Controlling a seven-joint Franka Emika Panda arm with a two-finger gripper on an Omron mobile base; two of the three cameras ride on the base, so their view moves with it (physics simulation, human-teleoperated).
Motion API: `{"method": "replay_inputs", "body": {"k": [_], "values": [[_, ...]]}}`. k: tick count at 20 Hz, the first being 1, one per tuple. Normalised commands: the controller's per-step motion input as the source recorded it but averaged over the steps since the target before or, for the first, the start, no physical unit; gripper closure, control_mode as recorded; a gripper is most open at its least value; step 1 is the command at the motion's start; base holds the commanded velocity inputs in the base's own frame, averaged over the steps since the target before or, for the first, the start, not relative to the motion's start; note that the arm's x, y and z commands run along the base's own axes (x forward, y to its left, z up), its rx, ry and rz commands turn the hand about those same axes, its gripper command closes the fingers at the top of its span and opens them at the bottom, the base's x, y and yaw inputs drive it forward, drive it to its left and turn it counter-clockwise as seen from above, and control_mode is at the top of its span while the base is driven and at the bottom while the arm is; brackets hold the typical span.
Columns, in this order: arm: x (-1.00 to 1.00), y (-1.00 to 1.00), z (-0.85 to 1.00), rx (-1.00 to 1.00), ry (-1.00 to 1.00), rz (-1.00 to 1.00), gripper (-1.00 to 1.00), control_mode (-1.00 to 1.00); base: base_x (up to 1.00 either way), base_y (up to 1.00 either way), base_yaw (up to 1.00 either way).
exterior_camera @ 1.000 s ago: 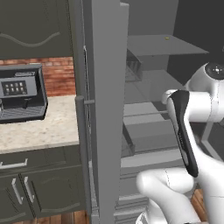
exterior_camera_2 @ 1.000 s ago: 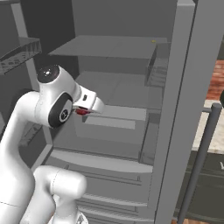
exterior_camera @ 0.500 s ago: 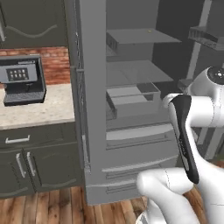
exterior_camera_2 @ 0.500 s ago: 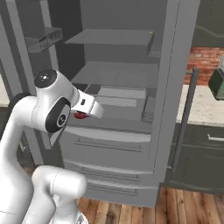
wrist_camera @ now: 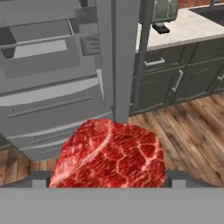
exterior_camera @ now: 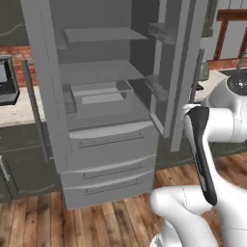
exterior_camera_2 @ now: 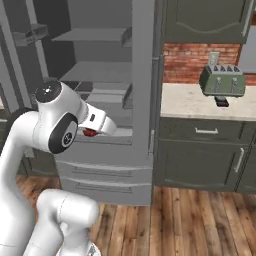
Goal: Take the steak from the fridge and place it on the digital scale on the counter by the fridge. Wait a few seconds for a reading, then move it to the plate on the dining counter.
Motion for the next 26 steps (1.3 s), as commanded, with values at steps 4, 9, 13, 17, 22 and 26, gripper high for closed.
{"method": "replay_inputs", "body": {"k": [4,9,13,17,22,26], "values": [[0.0,0.0,0.0,0.0,0.0,0.0,1.0,1.0,-0.08,-1.0,-0.11],[0.0,0.0,0.0,0.0,0.0,0.0,1.0,1.0,0.02,-1.0,-0.03],[0.0,0.0,0.0,0.0,0.0,0.0,1.0,1.0,0.45,-1.0,0.06],[0.0,0.0,0.0,0.0,0.0,0.0,1.0,1.0,0.8,-0.97,0.19],[0.0,0.0,0.0,0.0,0.0,0.0,1.0,1.0,0.96,-0.66,0.29],[0.0,0.0,0.0,0.0,0.0,0.0,1.0,1.0,0.98,-0.52,0.35]]}}
